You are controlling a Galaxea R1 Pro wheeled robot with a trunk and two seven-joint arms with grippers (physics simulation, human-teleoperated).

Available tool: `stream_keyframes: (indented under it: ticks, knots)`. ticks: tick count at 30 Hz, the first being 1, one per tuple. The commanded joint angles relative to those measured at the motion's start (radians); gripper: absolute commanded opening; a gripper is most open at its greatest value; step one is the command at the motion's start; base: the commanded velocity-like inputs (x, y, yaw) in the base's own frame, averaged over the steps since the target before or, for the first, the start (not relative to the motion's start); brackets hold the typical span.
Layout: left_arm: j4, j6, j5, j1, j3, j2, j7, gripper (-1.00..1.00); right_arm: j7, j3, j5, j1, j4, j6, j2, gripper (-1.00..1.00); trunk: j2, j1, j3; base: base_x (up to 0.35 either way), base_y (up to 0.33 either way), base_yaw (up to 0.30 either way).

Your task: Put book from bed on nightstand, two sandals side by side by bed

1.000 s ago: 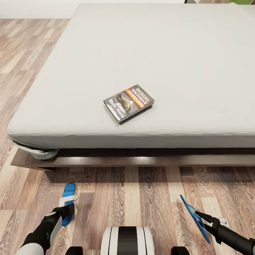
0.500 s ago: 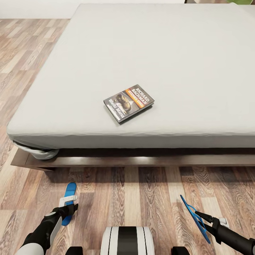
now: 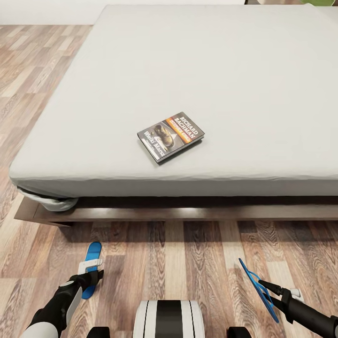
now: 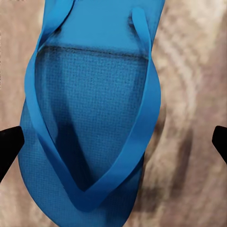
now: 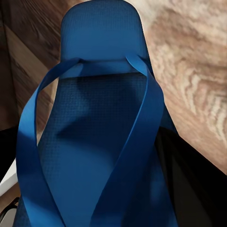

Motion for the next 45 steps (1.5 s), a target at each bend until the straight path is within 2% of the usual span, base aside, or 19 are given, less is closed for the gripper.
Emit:
stream_keyframes:
  ticks: [1, 12, 18, 29, 45]
  knots:
    - [-0.002, 0.005, -0.010, 0.000, 0.006, -0.001, -0.006, 1.00, 0.000, -0.001, -0.003, 0.000, 0.000, 0.006, 0.000, -1.00, 0.000, 0.000, -0.001, 0.000, 0.000, 0.000]
    - [-0.002, 0.006, -0.010, 0.000, 0.006, -0.001, -0.006, 1.00, 0.000, -0.001, -0.003, 0.000, 0.000, 0.006, 0.000, -1.00, 0.000, 0.000, -0.001, 0.000, 0.000, 0.000]
    - [-0.002, 0.007, -0.010, 0.000, 0.006, -0.001, -0.006, 1.00, 0.000, -0.001, -0.003, 0.000, 0.000, 0.006, 0.000, -1.00, -0.002, 0.003, -0.024, 0.000, 0.000, 0.000]
    - [-0.003, 0.007, -0.010, 0.000, 0.006, -0.001, -0.006, 1.00, 0.000, -0.001, -0.003, 0.000, 0.000, 0.006, 0.000, -1.00, -0.002, 0.003, -0.024, 0.000, 0.000, 0.000]
    - [-0.004, 0.007, -0.010, 0.000, 0.006, -0.001, -0.005, 1.00, 0.000, -0.001, -0.003, 0.000, 0.000, 0.006, 0.000, -1.00, 0.002, -0.005, 0.038, 0.000, 0.000, 0.000]
